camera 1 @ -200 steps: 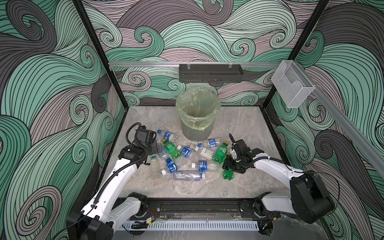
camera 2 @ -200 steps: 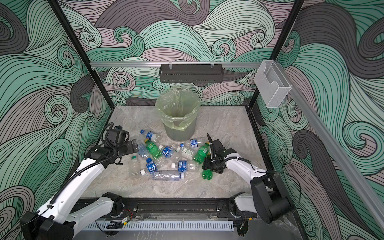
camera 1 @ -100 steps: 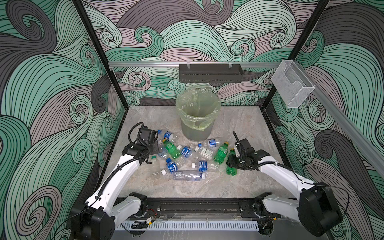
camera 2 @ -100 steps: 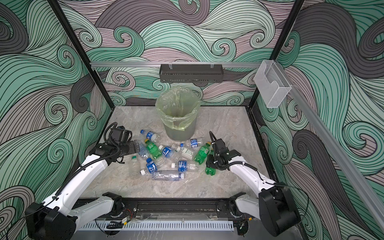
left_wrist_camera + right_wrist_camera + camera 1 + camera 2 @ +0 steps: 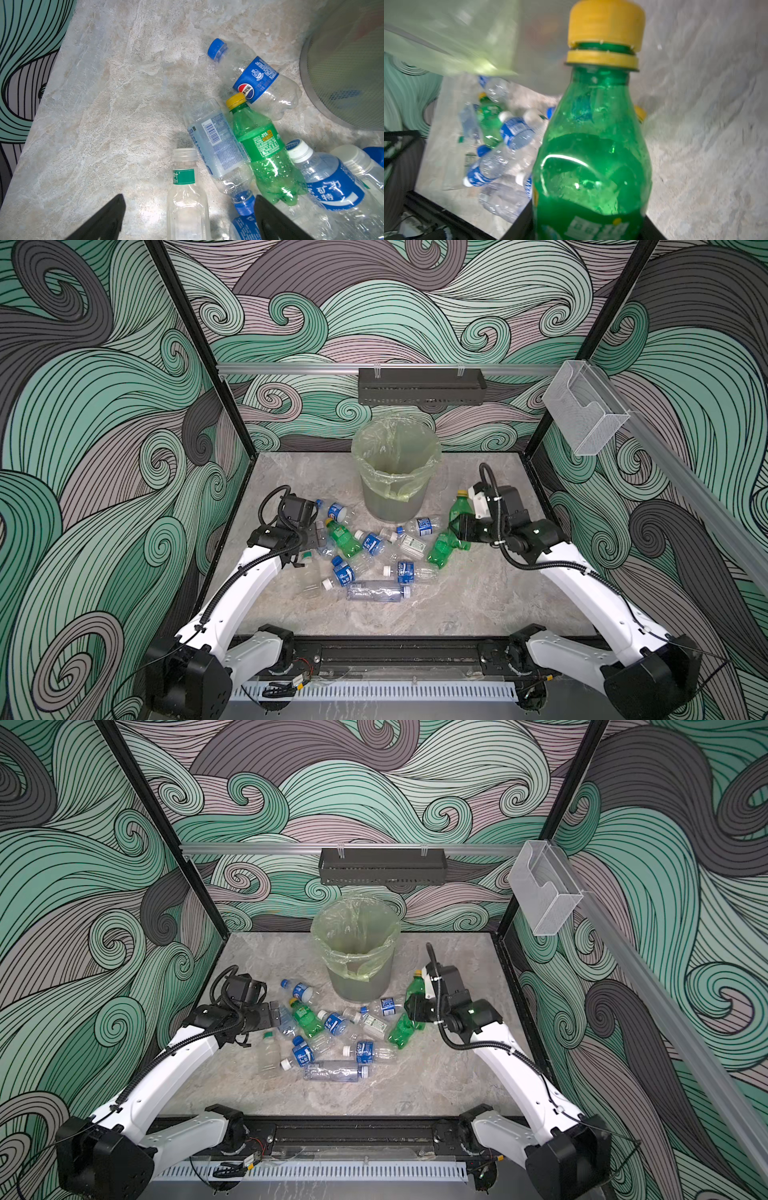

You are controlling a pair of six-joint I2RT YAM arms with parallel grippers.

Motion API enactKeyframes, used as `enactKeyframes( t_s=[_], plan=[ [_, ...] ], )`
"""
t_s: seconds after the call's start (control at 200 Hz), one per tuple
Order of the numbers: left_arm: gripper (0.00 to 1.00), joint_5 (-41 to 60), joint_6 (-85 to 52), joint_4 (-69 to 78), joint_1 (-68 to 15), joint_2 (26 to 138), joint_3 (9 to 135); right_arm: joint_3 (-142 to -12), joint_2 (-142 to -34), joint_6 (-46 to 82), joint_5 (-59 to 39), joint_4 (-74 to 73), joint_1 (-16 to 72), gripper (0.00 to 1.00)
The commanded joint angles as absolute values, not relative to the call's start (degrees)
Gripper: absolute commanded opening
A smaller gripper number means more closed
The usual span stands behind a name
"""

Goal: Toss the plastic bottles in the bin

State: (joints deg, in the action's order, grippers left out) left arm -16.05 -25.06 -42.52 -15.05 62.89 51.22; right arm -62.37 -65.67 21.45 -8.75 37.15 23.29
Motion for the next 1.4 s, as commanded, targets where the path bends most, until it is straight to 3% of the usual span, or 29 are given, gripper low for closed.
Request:
enactKeyframes(
  t_s=[0.0, 0.11, 0.165, 0.205, 0.29, 0.37, 0.576, 1.006, 1.396],
  plan=[
    [0.99, -16.17, -26.11, -43.51, -14.55, 62.88, 52.21, -75.11, -70.82, 18.88, -14.16, 33.81, 23.6, 0.53],
    [0.99, -15.59, -26.96, -42.92, -14.59, 62.84, 52.16, -90.54, -81.66, 20.89, -16.44, 26.7, 23.71, 0.54],
    [0.99, -14.82, -27.05, -42.8, -14.59, 62.76, 52.21, -98.49, -88.2, 21.56, -16.5, 24.82, 23.91, 0.72],
    [0.99, -14.34, -27.17, -43.12, -14.59, 62.58, 52.37, -104.67, -92.89, 22.15, -15.57, 24.5, 23.99, 0.8],
    [0.99, -14.41, -27.73, -44.03, -14.59, 61.82, 52.64, -117.06, -101.32, 21.58, -14.84, 29.09, 23.99, 0.89],
    [0.99, -13.98, -27.65, -44.55, -14.59, 60.65, 52.43, -123.11, -103.99, 19.8, -15.42, 33.92, 23.99, 0.91],
    [0.99, -13.76, -27.09, -46.17, -14.5, 59.15, 51.0, -107.0, -91.51, 15.08, -12.92, 29.98, 23.84, 0.99],
    [0.99, -12.32, -30.35, -48.61, -14.5, 59.77, 48.76, -74.31, -70.45, 13.69, -13.57, 28.65, 21.77, 0.99],
    [0.99, -9.93, -33.19, -48.72, -14.49, 63.24, 45.36, -61.64, -63.71, 15.73, -9.19, 27.52, 20.3, 0.99]
  ],
)
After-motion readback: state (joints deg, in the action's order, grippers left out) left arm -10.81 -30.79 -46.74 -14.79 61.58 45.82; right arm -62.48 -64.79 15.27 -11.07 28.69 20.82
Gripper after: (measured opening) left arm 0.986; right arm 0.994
